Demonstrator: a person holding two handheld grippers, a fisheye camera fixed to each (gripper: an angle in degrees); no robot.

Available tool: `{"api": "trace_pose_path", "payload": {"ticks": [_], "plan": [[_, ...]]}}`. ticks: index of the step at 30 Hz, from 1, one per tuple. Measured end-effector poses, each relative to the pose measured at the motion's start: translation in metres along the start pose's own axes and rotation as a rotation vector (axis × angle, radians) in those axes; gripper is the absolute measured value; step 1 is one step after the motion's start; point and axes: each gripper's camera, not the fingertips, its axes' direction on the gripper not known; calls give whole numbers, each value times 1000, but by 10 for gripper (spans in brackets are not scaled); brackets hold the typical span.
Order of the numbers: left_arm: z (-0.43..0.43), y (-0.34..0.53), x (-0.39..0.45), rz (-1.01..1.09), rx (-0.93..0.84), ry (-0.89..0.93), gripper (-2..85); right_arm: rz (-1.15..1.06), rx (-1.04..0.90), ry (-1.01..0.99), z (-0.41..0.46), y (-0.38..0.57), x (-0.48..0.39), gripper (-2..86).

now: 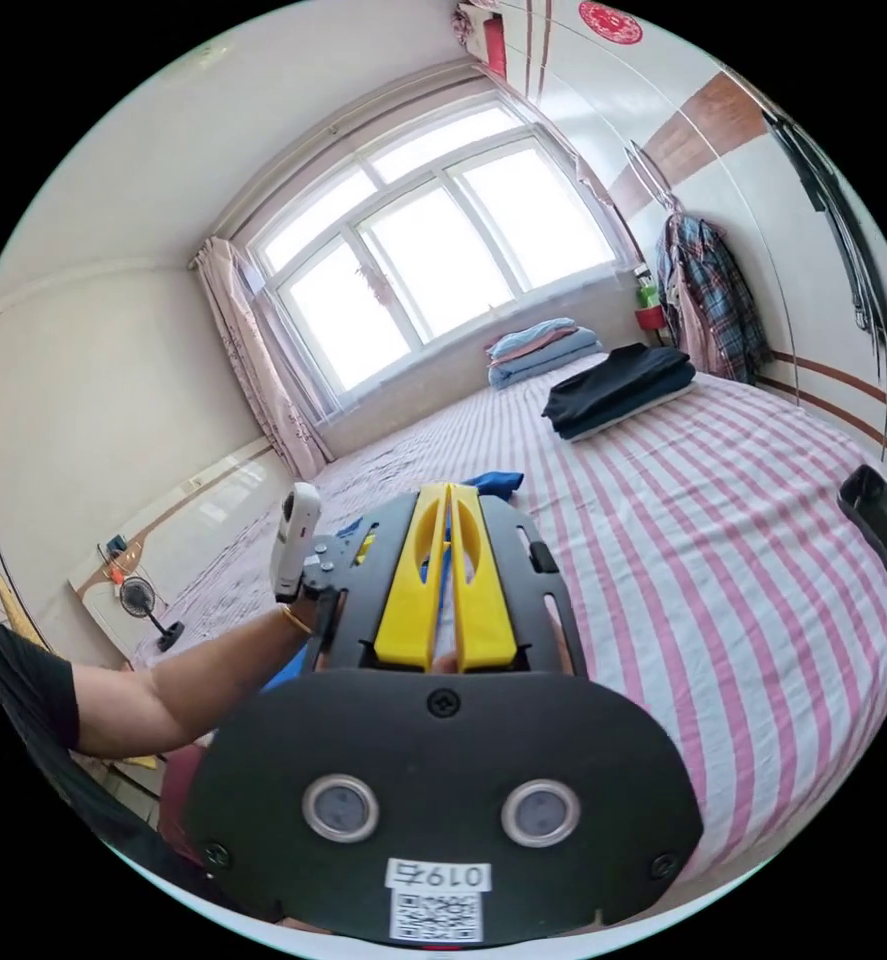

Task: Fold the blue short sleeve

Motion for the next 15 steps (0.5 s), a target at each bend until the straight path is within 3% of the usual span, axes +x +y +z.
{"api": "trace_pose_path", "payload": {"ticks": [3,8,15], "plan": [[-3,-22,21,139,43,-58,70,42,-135,-8,40,-43,36,-4],[-1,-59,64,438,54,-169,64,-140,-353,-42,150,-129,83,19],[12,-107,75,536,29,-161,58,-338,-471,-175,294,-187,168,82]]}}
